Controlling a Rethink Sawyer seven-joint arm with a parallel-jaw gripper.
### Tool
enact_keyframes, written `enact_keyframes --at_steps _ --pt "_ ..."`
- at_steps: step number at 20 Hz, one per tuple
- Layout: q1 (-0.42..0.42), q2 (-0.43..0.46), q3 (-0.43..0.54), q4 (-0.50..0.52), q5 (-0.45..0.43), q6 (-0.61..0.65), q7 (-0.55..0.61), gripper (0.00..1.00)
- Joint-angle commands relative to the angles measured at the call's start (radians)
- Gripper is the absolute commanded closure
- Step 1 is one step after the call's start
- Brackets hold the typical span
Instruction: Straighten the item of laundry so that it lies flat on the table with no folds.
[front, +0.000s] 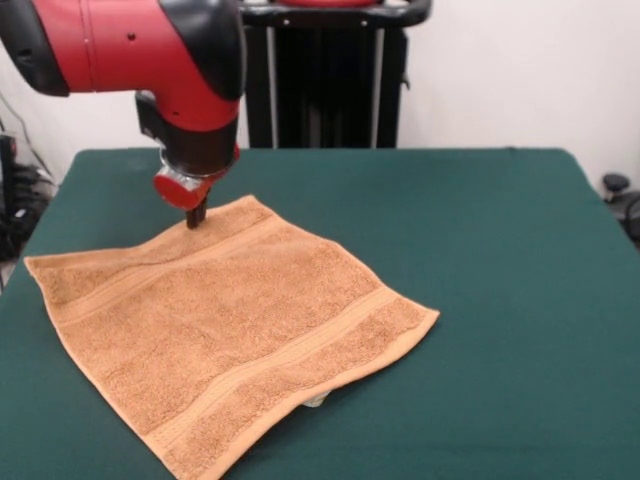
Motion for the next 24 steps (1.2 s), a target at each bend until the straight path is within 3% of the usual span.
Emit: enact_keyframes --at_steps 1,13,24 --pt "-0.001 0.026 0.09 0.025 0.053 -0.122 -0.101 1.0" --pt "-0.053 -0.034 0.168 0.083 0.215 -0.078 -0.132 1.0" --pt "-0.016 0.034 0.1 0.038 0.156 -0.094 -0.125 1.0"
